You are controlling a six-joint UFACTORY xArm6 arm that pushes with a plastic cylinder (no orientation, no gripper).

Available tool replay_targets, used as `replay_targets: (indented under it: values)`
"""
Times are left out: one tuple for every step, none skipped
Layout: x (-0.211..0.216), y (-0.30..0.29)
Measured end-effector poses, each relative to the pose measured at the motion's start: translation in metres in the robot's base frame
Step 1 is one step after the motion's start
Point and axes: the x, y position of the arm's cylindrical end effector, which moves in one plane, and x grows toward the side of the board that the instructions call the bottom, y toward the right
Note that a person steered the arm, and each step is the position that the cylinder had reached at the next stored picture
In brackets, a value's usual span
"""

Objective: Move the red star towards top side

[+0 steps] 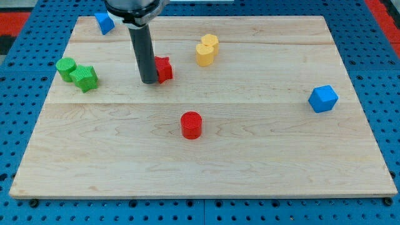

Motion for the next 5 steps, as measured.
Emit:
replay_targets:
  values:
    - [0.007, 0.020]
    - [-0.025, 0.014]
    - [-0.059, 0.017]
    - [-0.083, 0.018]
    - [-0.076, 0.016]
